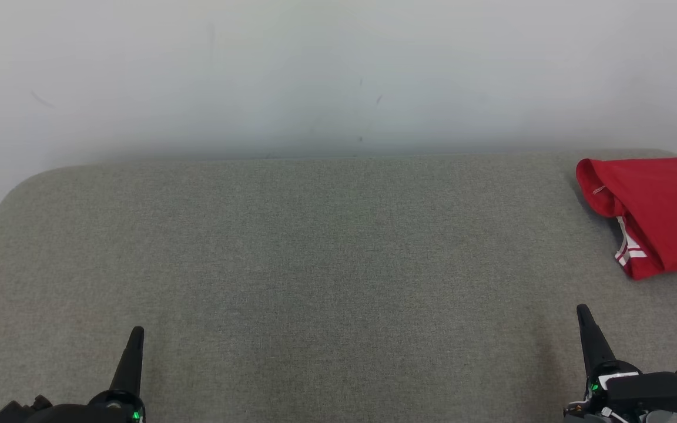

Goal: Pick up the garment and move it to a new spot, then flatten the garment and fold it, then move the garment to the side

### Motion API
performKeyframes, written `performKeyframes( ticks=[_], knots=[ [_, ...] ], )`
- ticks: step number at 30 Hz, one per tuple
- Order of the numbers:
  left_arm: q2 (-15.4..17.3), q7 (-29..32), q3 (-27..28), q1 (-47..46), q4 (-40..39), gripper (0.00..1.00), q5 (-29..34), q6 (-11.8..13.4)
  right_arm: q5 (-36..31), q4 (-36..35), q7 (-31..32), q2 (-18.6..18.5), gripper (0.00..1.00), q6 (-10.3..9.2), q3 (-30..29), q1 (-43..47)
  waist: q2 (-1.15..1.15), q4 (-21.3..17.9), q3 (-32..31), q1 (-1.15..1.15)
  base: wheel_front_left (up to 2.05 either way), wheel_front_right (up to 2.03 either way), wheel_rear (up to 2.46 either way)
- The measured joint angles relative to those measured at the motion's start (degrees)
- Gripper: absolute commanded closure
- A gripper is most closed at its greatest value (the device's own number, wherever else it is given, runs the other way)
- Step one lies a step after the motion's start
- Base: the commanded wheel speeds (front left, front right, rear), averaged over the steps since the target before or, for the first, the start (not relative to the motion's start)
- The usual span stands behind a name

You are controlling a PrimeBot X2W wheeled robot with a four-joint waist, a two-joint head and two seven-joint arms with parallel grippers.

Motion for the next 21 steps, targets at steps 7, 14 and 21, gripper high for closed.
performKeyframes(
  ticks=[7, 14, 21],
  knots=[
    [0.0, 1.0, 0.3, -0.4, 0.2, 1.0, -3.5, -0.1, 3.6, 0.3, 0.9, 0.1, 1.0, 0.0, -0.4, -0.8, 0.0, 0.0, 0.0, 0.0, 0.0, 0.0, 0.0],
    [0.0, 1.6, 0.6, -1.0, 0.4, 1.0, -6.6, -0.1, 6.6, 0.6, 1.6, 0.2, 1.0, 0.0, -0.7, -1.1, 0.0, 0.0, 0.1, 0.0, 0.0, 0.0, 0.0],
    [0.0, 2.5, 0.8, -1.3, 0.6, 1.0, -9.5, -0.1, 9.5, 0.9, 2.2, 0.3, 1.0, 0.0, -1.0, -1.7, 0.0, 0.0, 0.1, 0.0, 0.0, 0.0, 0.0]
  ],
)
